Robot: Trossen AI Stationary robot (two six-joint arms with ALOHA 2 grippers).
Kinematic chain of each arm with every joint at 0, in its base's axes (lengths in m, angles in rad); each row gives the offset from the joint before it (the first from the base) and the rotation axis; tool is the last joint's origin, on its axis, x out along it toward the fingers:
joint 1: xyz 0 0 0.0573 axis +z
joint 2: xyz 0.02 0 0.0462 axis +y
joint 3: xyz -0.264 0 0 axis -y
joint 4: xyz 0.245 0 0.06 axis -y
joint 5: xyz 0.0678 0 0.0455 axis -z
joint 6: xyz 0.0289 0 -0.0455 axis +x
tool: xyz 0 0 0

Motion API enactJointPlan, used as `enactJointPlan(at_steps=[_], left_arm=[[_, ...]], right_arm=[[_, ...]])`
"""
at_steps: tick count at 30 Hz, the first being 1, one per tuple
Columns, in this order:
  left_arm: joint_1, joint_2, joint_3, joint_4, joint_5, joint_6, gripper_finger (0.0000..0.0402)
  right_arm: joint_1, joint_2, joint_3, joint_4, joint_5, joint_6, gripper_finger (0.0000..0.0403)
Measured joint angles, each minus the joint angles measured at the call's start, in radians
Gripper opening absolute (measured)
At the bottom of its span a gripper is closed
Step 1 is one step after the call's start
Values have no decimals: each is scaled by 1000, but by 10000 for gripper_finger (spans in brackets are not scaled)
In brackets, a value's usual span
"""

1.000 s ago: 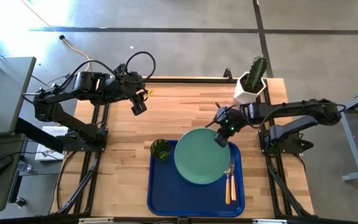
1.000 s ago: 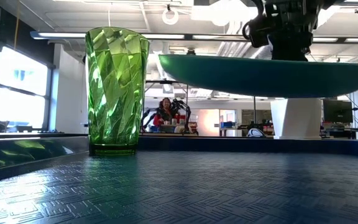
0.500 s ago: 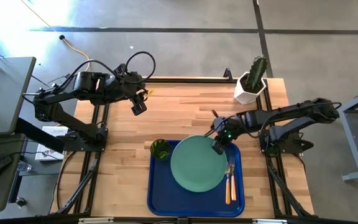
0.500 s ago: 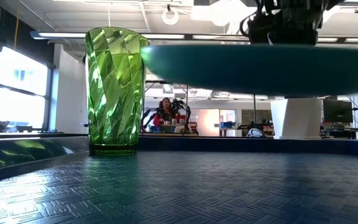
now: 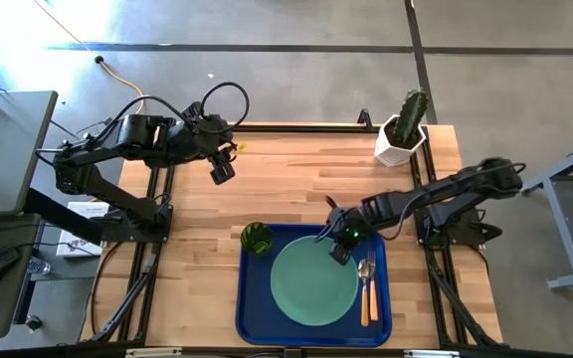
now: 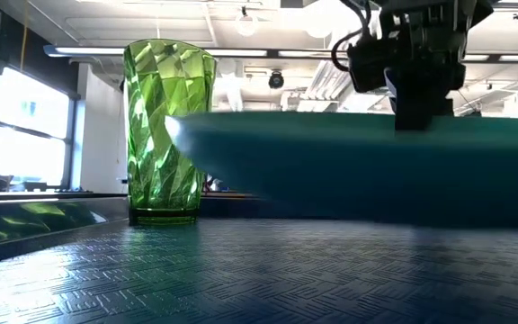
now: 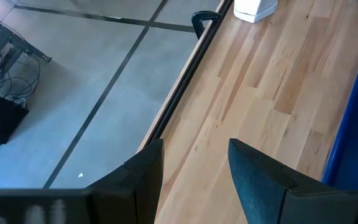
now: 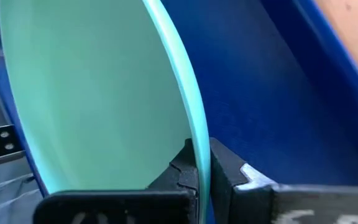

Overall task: Pick and place plate/cup/fork/spoon on tray
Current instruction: Put the green plate on the blue tray to the left of the yellow spoon

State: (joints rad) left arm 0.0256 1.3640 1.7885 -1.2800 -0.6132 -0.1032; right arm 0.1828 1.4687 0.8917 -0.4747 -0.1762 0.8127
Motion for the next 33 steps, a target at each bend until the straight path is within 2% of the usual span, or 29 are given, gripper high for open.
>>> enactJointPlan(at_steps=[33], left_arm=[[0,0,0,-2,0,2,170]], right_arm=[[32,154,2,82,-41,80,5]])
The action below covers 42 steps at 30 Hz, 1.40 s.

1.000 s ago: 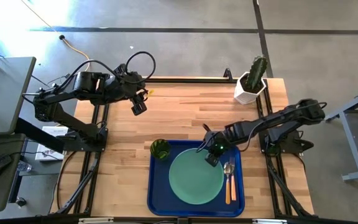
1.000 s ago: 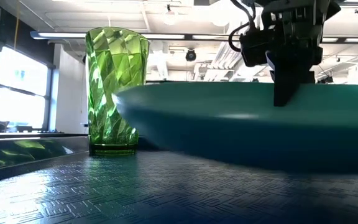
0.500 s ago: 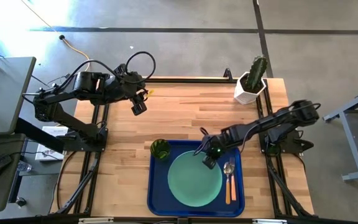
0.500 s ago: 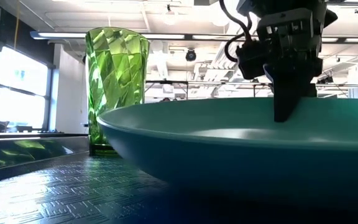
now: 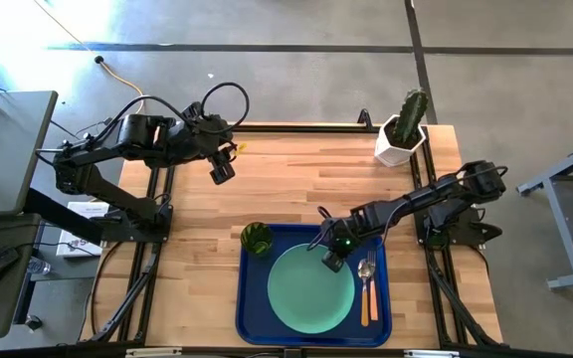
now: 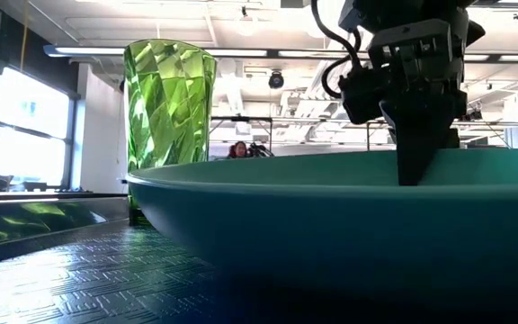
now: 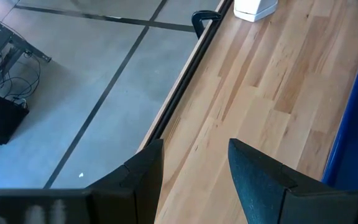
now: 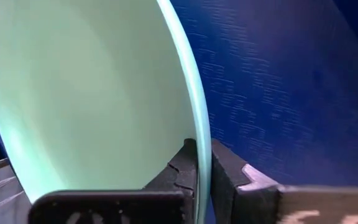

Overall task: Pick and place plate/cup/fork/spoon on tray
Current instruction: Put the green plate on the blue tray to the left of the yellow spoon, then return to Home Position

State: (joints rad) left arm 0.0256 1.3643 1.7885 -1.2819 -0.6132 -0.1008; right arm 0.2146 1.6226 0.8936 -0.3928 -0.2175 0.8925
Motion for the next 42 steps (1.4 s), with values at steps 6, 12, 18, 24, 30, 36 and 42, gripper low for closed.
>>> enactJointPlan(at_steps=[6,12,18,24,30,36,42], left_arm=[[0,0,0,0,0,0,170],[0,0,0,0,0,0,170],[0,0,0,0,0,0,170],[0,0,0,0,0,0,170],[0,0,0,0,0,0,170],[0,0,0,0,0,0,170],[0,0,0,-2,8,-2,170]], right_arm=[[0,0,0,-15,19,-3,36],[0,0,0,-30,40,-3,62],[0,0,0,-40,44,-3,74],[0,0,-1,-53,51,-2,95],[-2,0,-1,-55,56,1,121],[-13,-19,2,-75,43,24,126],[-24,-51,3,-106,45,34,126]])
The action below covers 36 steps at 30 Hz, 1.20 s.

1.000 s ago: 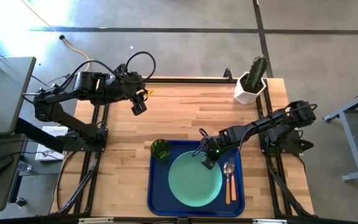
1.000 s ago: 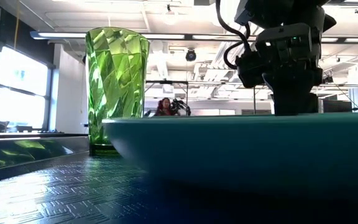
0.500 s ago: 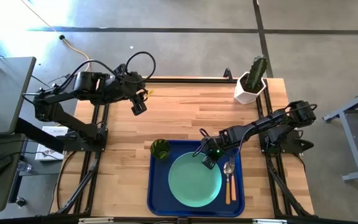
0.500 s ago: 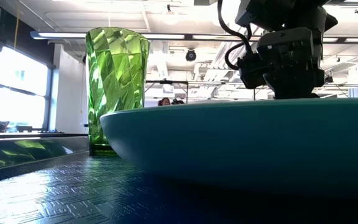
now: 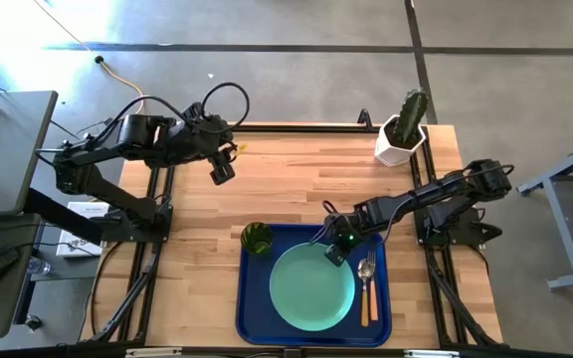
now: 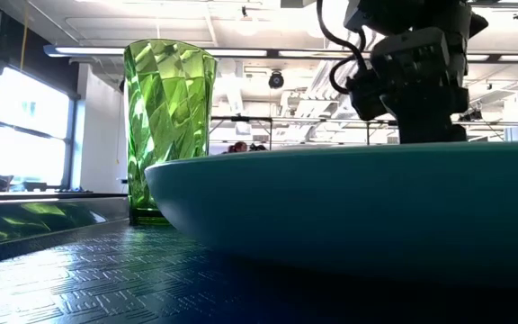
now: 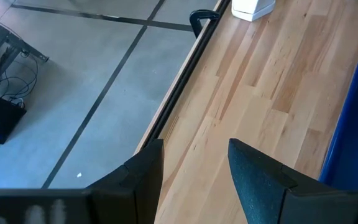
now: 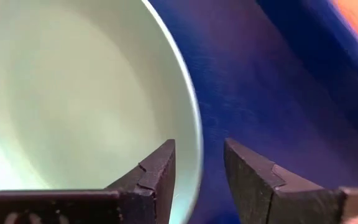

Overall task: Pick and place plate/cup/fork/spoon on tray
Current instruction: Return to Home Position

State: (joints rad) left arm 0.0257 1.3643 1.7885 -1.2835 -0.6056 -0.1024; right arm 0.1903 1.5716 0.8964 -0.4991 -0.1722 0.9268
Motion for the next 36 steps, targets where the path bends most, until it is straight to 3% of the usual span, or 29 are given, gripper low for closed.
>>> enactJointPlan(at_steps=[11,16,21,31,36], left_arm=[[2,-57,-4,-6,133,-16,170],[5,-153,-84,10,180,-90,170],[-11,-269,-266,103,183,-148,170],[-75,-533,-724,434,203,-184,170],[-103,-650,-896,574,212,-184,170]], right_arm=[[-7,-102,0,16,-19,-19,126],[-4,-198,0,92,66,-71,126],[-4,-297,0,217,165,-147,126],[-30,-454,0,501,212,-329,126],[-52,-504,0,568,280,-326,126]])
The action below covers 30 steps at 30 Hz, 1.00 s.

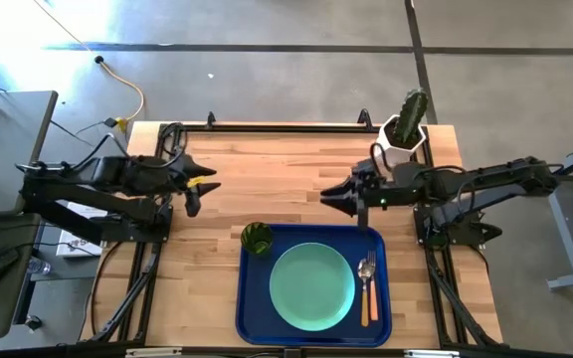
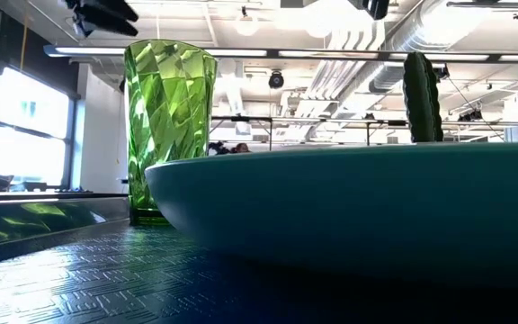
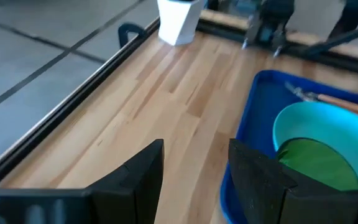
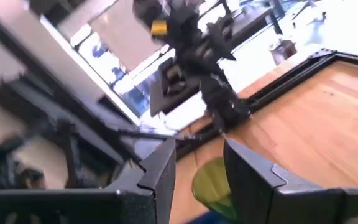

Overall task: Pick and place plate/cup/fork/spoon on tray
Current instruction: Return to Home Position

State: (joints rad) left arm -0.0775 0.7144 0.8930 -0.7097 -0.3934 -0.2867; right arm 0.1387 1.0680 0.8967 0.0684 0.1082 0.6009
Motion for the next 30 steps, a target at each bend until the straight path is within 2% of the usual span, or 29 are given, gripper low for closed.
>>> enactJointPlan(at_steps=[8,17,24,30], left_arm=[[-23,-204,-241,210,61,42,170],[-23,-439,-479,373,219,80,170],[-23,-589,-620,432,281,81,170],[-23,-678,-691,443,357,82,170]], right_arm=[[-8,-23,0,35,22,120,126],[-8,-23,0,43,76,116,126],[-15,-23,0,79,151,132,126],[-15,-23,0,165,126,106,126]])
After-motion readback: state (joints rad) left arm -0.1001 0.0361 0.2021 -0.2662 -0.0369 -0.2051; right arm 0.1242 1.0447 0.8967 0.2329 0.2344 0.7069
